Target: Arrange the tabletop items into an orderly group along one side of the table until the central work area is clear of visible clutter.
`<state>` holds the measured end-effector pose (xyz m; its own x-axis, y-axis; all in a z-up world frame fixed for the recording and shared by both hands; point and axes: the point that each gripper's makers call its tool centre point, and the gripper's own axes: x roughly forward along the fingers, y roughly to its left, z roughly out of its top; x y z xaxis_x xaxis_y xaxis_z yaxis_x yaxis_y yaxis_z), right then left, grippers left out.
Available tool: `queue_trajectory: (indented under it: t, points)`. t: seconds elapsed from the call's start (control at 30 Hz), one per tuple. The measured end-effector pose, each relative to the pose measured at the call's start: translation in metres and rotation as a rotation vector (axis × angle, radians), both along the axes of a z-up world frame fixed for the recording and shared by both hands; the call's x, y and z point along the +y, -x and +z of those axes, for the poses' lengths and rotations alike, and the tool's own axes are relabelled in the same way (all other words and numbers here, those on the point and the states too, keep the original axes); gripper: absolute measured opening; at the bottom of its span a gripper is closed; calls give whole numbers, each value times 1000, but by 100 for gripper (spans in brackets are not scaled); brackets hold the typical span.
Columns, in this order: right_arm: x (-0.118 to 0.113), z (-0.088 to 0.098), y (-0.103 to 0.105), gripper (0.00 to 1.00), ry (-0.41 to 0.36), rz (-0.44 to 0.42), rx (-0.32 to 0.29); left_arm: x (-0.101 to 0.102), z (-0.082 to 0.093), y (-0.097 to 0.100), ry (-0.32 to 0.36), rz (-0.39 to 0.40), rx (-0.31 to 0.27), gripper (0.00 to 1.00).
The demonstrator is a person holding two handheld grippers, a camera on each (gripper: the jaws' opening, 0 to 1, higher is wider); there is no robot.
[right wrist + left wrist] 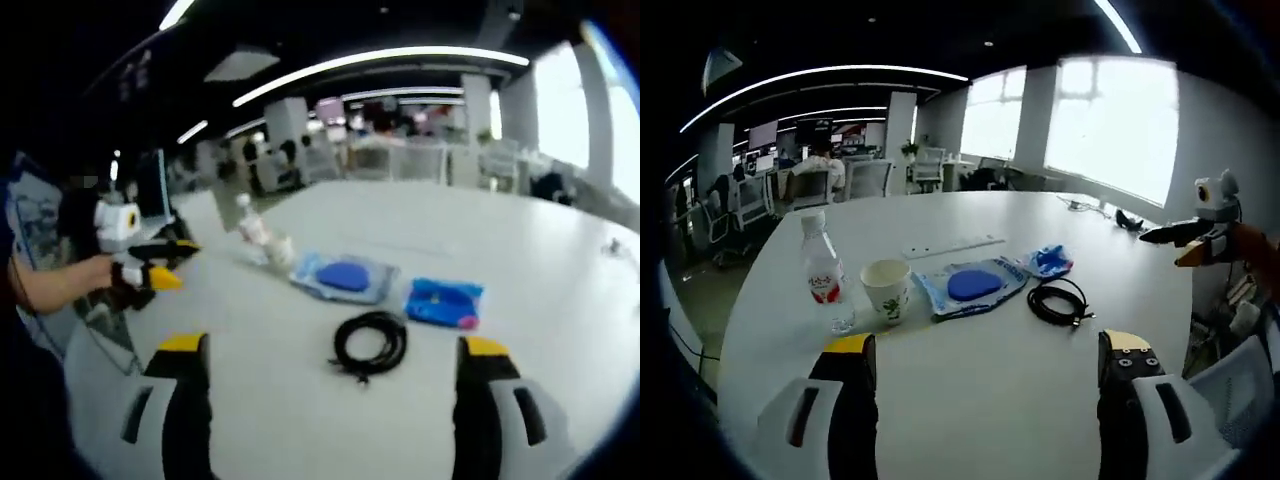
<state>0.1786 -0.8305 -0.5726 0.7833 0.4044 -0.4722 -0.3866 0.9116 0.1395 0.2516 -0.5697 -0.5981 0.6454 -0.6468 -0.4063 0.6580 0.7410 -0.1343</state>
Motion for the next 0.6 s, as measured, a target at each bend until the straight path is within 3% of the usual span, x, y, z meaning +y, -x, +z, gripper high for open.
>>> queue_trajectory:
  t: [0.33,0.6]
  points:
    - [-3,8,34,100,66,13,-12,24,15,26,-8,9,-10,96]
    - [-6,12,51,100,62,-2,-21,40,22,41,-26,15,-19,96]
